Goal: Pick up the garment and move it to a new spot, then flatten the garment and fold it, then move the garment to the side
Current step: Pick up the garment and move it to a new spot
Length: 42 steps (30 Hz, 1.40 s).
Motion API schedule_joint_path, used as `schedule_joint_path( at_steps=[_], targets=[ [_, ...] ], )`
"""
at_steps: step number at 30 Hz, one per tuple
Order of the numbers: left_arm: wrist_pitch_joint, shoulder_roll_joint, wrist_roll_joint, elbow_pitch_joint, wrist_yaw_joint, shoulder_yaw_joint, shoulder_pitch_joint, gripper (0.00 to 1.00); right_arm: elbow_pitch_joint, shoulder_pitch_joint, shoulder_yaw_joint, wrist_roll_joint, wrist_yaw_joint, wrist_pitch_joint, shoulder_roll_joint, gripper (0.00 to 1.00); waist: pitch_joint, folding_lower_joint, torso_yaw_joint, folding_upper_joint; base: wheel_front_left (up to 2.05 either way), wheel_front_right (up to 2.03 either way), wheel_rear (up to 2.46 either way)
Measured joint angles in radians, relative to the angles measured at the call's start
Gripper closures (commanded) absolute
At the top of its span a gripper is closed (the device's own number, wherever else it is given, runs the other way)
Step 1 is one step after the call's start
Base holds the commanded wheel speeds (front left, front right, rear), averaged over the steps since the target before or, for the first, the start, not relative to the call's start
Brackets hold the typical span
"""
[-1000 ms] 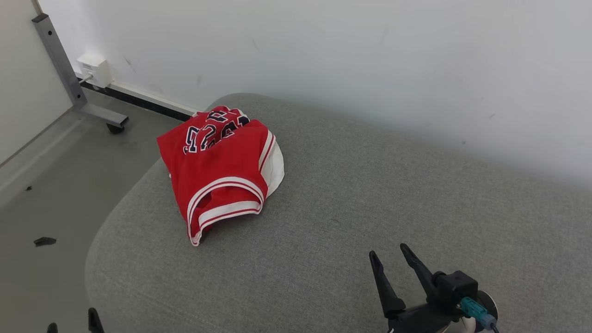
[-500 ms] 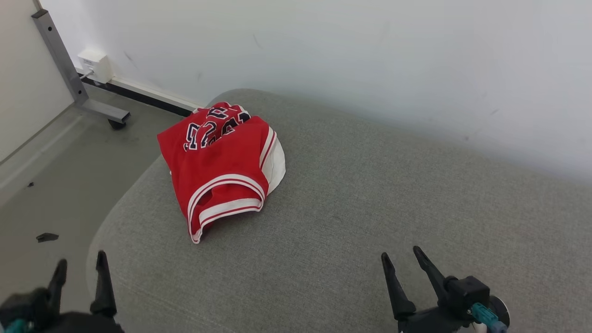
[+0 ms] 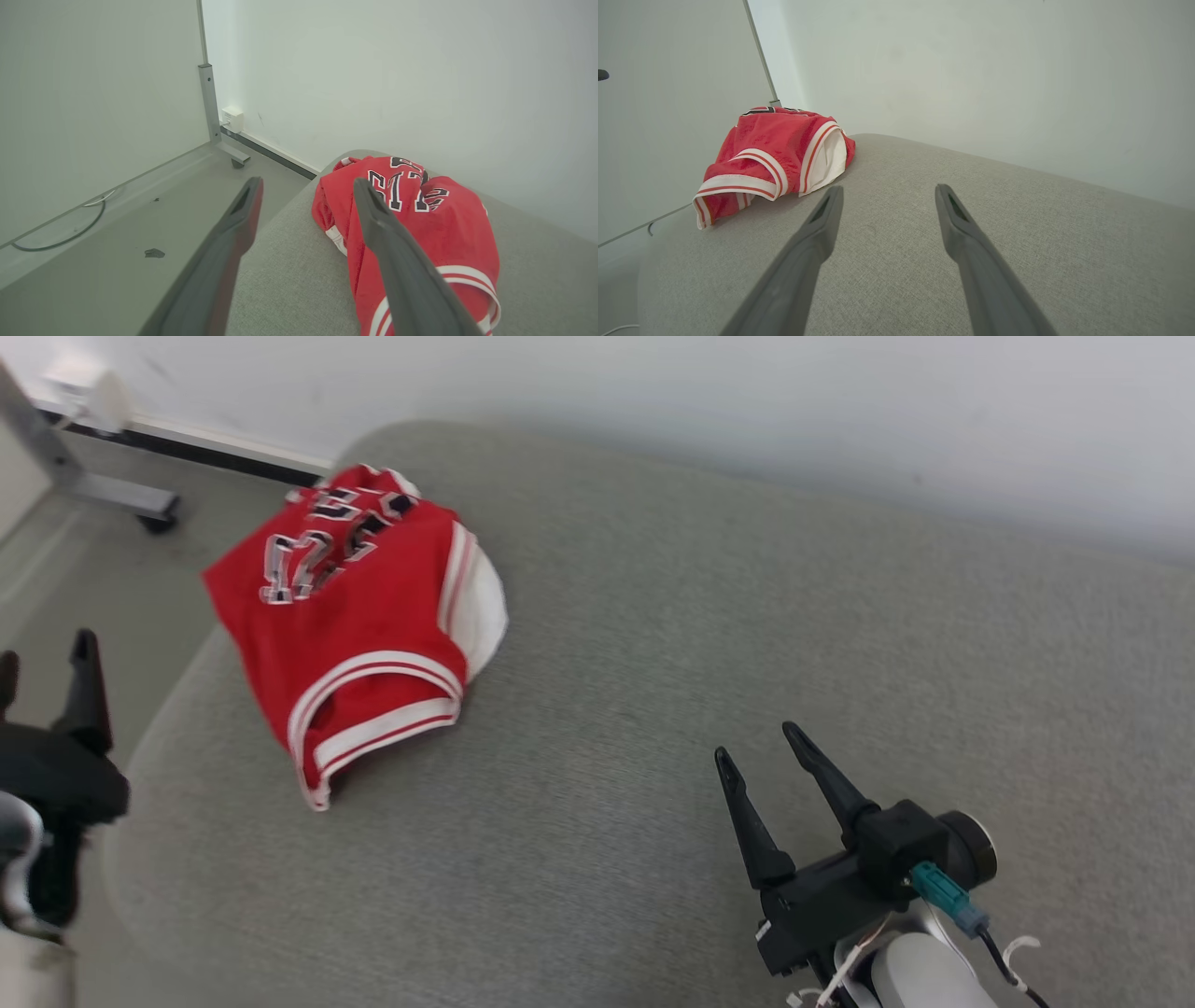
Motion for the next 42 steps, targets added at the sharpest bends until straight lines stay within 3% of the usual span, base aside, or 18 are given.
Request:
schedule_joint_path(
  at_steps=[10,16,21,29,30,31,36,42],
  targets=[
    [0.293,0.097,-0.176,0.044,-0.006,0.099,-0.169,0.00,-0.063,-0.056,0.022,-0.006,0.000,0.001,-0.001,0.00,0.171,0.0003,-0.162,0.0001,0.00,0.00,0.00],
    [0.472,0.169,-0.257,0.042,0.034,0.149,-0.227,0.00,-0.081,-0.060,0.032,0.001,0.000,-0.006,-0.002,0.00,0.270,0.0005,-0.250,0.0001,0.00,0.00,0.00],
    [0.525,0.264,-0.194,0.056,0.037,0.106,-0.248,0.00,-0.087,-0.070,0.042,0.021,0.000,-0.013,-0.002,0.00,0.331,0.0002,-0.318,0.0001,0.00,0.00,0.00],
    [0.552,0.285,-0.172,0.102,0.072,0.100,-0.223,0.00,-0.085,-0.079,0.049,0.039,0.000,-0.027,0.001,0.00,0.382,-0.0001,-0.402,-0.0001,0.00,0.00,0.00],
    [0.552,0.283,-0.172,0.105,0.073,0.098,-0.217,0.69,-0.081,-0.080,0.046,0.040,0.000,-0.028,0.002,0.00,0.384,0.0000,-0.410,0.0000,0.00,0.00,0.00],
    [0.552,0.280,-0.172,0.108,0.076,0.096,-0.216,1.00,-0.077,-0.080,0.044,0.041,0.000,-0.028,0.002,0.00,0.381,0.0000,-0.412,0.0000,0.00,0.00,0.00],
    [0.556,0.279,-0.175,0.094,0.068,0.088,-0.213,1.00,-0.050,-0.078,0.056,0.064,0.000,-0.031,0.000,0.00,0.349,0.0000,-0.410,0.0000,0.00,0.00,0.00],
    [0.563,0.315,-0.177,0.062,0.027,0.070,-0.220,1.00,-0.013,-0.066,0.072,0.093,0.000,-0.032,-0.001,0.00,0.274,-0.0003,-0.395,-0.0001,0.00,0.00,0.00]
  ],
)
